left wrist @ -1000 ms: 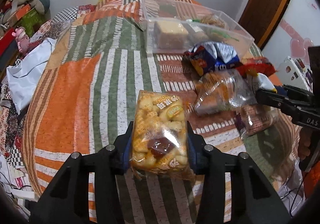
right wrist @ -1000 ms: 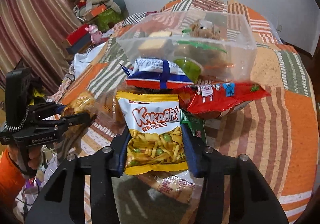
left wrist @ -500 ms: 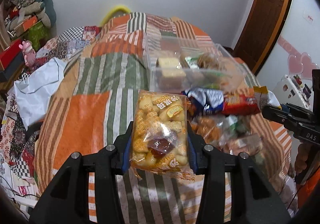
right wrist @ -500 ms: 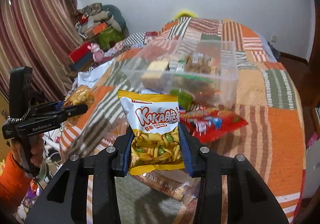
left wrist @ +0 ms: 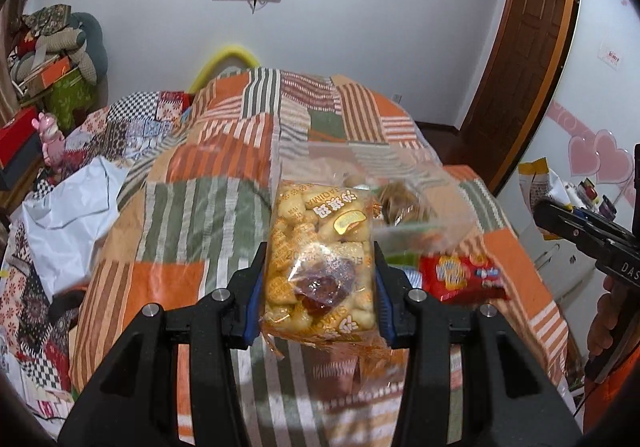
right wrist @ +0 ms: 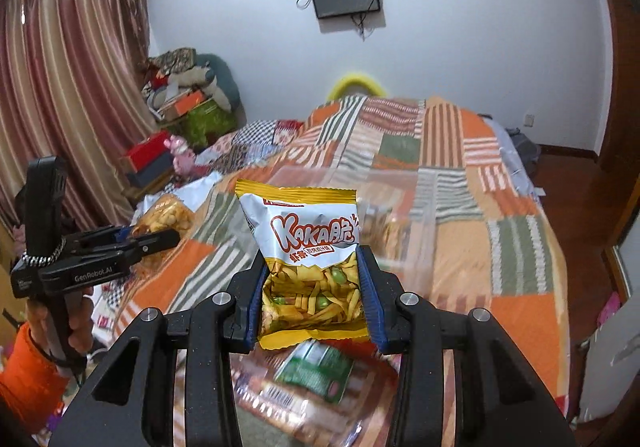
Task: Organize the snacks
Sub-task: 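Drop the pastry into the box with left tool while right tool drops the chip bag in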
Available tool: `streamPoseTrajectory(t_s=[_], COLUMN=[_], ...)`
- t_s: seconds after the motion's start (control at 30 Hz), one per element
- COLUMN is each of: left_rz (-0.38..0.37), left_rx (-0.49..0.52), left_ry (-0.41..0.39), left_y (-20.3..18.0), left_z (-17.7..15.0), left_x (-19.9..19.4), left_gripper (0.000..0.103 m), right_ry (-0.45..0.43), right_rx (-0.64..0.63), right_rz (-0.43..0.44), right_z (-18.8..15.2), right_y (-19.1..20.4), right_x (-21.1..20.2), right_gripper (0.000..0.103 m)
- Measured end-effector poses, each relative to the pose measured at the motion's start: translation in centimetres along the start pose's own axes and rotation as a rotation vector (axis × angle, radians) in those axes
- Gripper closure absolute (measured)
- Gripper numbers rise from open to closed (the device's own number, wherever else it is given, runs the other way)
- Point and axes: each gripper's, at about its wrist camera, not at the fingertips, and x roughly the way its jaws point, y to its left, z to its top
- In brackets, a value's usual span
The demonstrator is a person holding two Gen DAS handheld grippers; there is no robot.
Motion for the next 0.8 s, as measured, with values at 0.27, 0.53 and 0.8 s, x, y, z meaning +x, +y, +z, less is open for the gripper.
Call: streamPoseTrajectory(t_s=[0.27,0.53,0.8], left_rz=[0.008,0.013,0.018], left_rx=[0.002,-0.009,-0.004], left_ry=[-0.01,0.038,0.106], left_y=[-0.2,0.3,0.6], left_z=[2.8,4.1,4.4], left_x=[2.5,6.4,10.9], left_gripper=[0.058,0.058,0.058], right_ry=[-0.019,0.052,0.142], right_rx=[-0.002,-0.005,0.008], right_rz=[-0.005,-0.003,-0.007], right_z=[2.5,3.0,3.3], right_y=[0.1,0.4,0.8], right_x=[1.9,6.6,11.4], right_gripper=[0.065,0.065,0.065])
